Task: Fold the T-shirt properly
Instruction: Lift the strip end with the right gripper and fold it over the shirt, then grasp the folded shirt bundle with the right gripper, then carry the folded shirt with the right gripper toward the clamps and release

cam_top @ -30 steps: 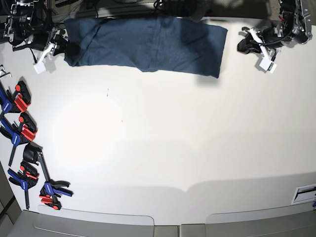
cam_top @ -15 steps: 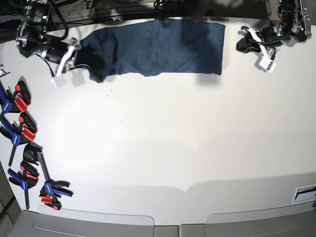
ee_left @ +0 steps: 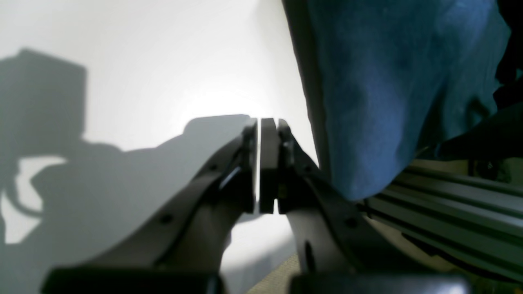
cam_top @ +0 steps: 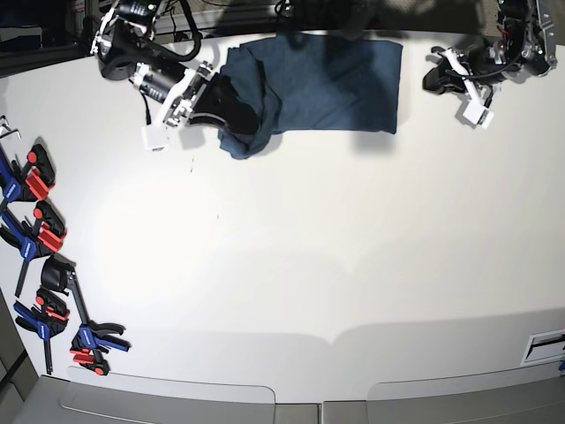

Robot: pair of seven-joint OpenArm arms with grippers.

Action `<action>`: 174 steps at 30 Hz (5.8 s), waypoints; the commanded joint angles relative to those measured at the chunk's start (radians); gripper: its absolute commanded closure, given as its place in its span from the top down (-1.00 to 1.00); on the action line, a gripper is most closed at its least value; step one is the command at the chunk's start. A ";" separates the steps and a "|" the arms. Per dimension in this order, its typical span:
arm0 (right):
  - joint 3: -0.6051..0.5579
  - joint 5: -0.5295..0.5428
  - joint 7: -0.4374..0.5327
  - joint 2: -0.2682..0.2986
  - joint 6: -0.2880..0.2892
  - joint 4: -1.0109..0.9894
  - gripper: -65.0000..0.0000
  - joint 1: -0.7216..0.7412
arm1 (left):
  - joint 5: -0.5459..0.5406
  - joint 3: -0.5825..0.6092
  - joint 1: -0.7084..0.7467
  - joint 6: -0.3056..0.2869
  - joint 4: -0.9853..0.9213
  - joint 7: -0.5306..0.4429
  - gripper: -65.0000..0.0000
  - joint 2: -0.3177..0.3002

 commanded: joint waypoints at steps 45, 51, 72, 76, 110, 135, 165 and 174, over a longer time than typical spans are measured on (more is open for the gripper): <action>-0.699 -0.887 0.472 -0.100 -0.031 -0.033 -1.00 0.061 | -0.021 -0.006 -0.002 -0.009 0.016 -0.034 -1.00 -0.014; -0.699 -0.746 0.437 -0.100 -0.019 -0.033 -0.75 0.061 | -0.020 -0.006 -0.002 -0.009 0.016 -0.035 -1.00 -0.014; -0.697 -0.632 0.399 -0.100 0.006 -0.033 -0.30 0.170 | -0.021 -0.006 -0.003 -0.009 0.016 -0.058 -0.96 -0.014; -0.688 -0.645 0.344 -0.099 0.006 -0.033 -0.30 0.181 | -0.021 -0.006 -0.003 -0.009 0.016 -0.061 -0.77 -0.014; -0.306 -0.346 0.088 0.026 0.006 -0.031 -1.00 0.211 | -0.557 -0.109 -0.001 -0.009 0.113 0.238 -1.00 -0.014; -0.974 -1.199 0.405 0.025 0.006 -0.053 -1.00 0.210 | -0.552 -0.108 0.000 -0.009 0.113 0.217 -1.00 -0.014; -0.794 -1.448 0.561 0.025 -0.200 -0.381 -1.00 0.319 | -0.552 -0.108 0.000 -0.009 0.113 0.199 -1.00 -0.014; -0.378 -1.432 0.599 0.032 -0.298 -0.381 -1.00 0.363 | -0.552 -0.108 0.000 -0.009 0.113 0.195 -1.00 -0.014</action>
